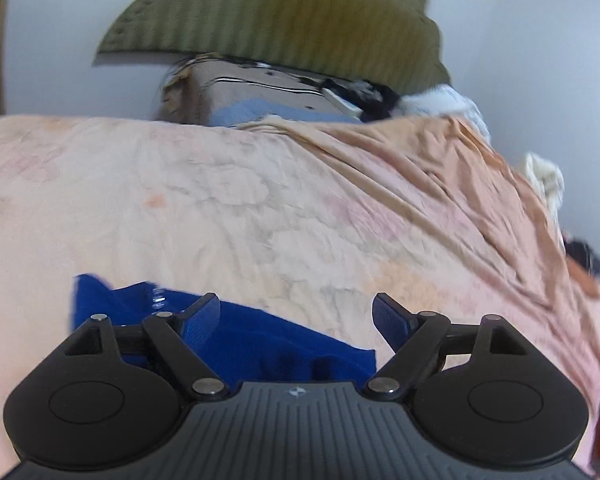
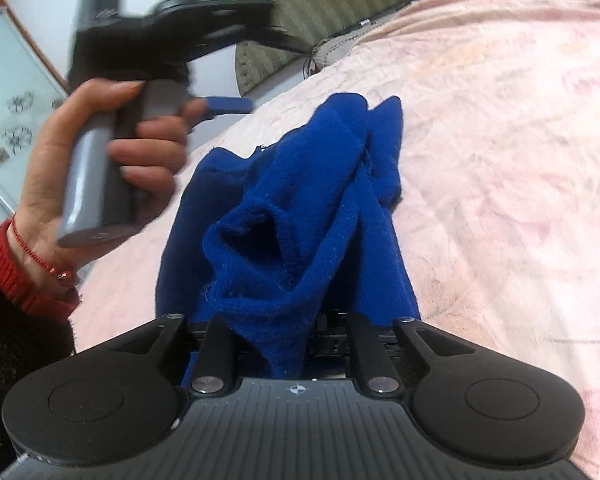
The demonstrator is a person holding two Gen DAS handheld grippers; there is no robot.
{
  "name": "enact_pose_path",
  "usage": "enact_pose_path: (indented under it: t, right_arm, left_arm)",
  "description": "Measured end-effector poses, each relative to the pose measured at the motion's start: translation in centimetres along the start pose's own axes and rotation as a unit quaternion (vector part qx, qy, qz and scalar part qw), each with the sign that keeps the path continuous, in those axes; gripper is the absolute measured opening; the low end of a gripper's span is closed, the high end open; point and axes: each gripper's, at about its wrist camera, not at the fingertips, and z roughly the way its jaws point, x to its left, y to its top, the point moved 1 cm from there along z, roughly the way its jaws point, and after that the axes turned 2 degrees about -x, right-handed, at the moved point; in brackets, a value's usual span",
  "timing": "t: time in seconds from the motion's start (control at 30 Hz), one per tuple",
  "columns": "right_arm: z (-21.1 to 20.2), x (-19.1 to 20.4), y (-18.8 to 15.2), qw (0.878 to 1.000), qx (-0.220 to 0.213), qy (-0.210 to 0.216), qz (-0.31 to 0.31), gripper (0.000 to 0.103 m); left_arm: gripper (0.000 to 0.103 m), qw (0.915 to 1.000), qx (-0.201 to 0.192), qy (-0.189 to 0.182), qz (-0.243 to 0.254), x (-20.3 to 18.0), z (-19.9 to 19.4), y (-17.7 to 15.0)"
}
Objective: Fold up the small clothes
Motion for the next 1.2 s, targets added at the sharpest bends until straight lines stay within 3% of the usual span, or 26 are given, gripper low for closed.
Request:
enact_pose_path:
  t: [0.1, 0.2, 0.23, 0.3, 0.4, 0.47, 0.6, 0.77, 0.87, 0.97, 1.13, 1.17, 1.2]
  right_arm:
    - [-0.9, -0.9, 0.2, 0.999, -0.005, 0.021, 0.037, 0.045]
    - [-1.6, -1.7, 0.5, 0.998, -0.008, 0.026, 0.057, 0.045]
    - [-1.8, -1.8, 0.6, 0.998, -0.009, 0.023, 0.059, 0.043]
    - [-2.1, -1.9, 0.7, 0.998, -0.011, 0.010, 0.055, 0.020]
    - [-2.6, -2.1, 0.5, 0.999, -0.004, -0.014, 0.034, 0.016]
    - [-3.2, -2.2, 0.8, 0.999, -0.003, -0.021, 0.030, 0.021]
    - [-4.4, -1.0, 3.8, 0.998, -0.052, -0.037, -0.012, 0.051]
    - [-0.3, -0.6, 8.5, 0.998, -0.047, -0.029, -0.019, 0.052]
    - [3.5, -1.1, 10.7, 1.000, -0.018, -0.011, 0.001, 0.062]
    - [6.7, -1.4, 12.4, 1.000, 0.010, -0.012, 0.010, 0.065]
    - [11.2, -0.9, 15.1, 0.999, 0.045, -0.010, -0.027, 0.068]
    - [12.0, -0.9, 15.3, 0.998, 0.057, -0.008, -0.036, 0.062]
    - [12.9, -0.7, 15.4, 0.997, 0.067, -0.011, -0.048, 0.044]
  left_arm:
    - [0.084, 0.9998, -0.003, 0.013, -0.014, 2.0, -2.0, -0.6]
    - [0.084, 0.9990, -0.001, 0.045, -0.001, 3.8, -4.1, -2.6]
    - [0.084, 0.9982, -0.003, 0.058, 0.011, 4.1, -4.8, -3.6]
    - [0.084, 0.9958, -0.005, 0.081, 0.042, 4.5, -6.1, -5.4]
    - [0.084, 0.9909, -0.001, 0.103, 0.086, 4.4, -7.8, -8.3]
    - [0.084, 0.9881, -0.001, 0.109, 0.108, 3.9, -8.4, -9.7]
    - [0.084, 0.9831, -0.006, 0.118, 0.140, 2.7, -9.0, -11.9]
    - [0.084, 0.9799, -0.004, 0.118, 0.161, 1.7, -8.6, -13.3]
    - [0.084, 0.9780, -0.007, 0.128, 0.165, 1.9, -8.7, -13.5]
    - [0.084, 0.9806, -0.006, 0.129, 0.148, 2.8, -8.8, -13.1]
    - [0.084, 0.9839, -0.007, 0.126, 0.127, 3.5, -8.7, -12.5]
    - [0.084, 0.9836, -0.008, 0.127, 0.128, 3.5, -8.7, -12.6]
    - [0.084, 0.9830, -0.010, 0.128, 0.131, 3.4, -8.6, -12.6]
